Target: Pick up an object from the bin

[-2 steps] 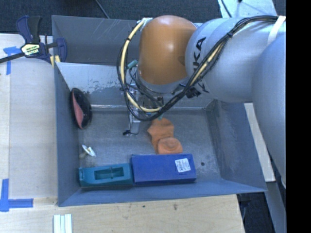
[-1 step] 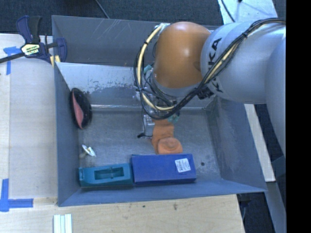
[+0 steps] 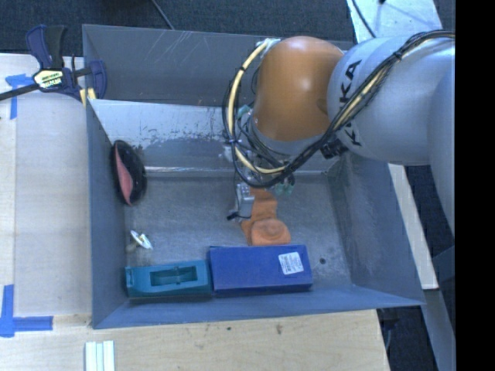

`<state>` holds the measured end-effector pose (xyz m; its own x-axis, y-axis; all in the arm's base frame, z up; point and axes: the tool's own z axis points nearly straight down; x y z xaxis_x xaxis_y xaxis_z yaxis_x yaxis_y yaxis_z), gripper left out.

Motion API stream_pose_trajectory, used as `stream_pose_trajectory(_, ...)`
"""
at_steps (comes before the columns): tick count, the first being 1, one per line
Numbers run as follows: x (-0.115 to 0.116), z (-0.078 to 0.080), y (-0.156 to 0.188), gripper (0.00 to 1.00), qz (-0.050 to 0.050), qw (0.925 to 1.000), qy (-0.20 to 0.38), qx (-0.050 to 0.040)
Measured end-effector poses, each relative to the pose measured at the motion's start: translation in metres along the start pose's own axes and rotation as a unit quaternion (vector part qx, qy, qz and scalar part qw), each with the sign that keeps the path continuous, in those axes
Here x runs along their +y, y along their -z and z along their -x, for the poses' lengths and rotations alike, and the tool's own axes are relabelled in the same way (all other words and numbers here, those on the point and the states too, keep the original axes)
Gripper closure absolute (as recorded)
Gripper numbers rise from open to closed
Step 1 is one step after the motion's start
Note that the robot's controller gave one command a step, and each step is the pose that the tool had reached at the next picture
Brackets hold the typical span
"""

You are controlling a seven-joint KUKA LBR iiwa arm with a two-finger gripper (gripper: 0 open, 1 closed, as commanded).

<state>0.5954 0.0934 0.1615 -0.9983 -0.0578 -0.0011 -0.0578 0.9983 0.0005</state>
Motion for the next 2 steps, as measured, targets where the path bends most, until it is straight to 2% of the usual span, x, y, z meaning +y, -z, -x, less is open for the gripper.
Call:
stream_pose_trajectory(1,0.004,-0.009,0.019,0.00,-0.001,1.0000,-0.002,0.0015)
stream_pose_trajectory(2,0.006,-0.020,0.026,0.00,0.000,0.9907,0.136,-0.0048)
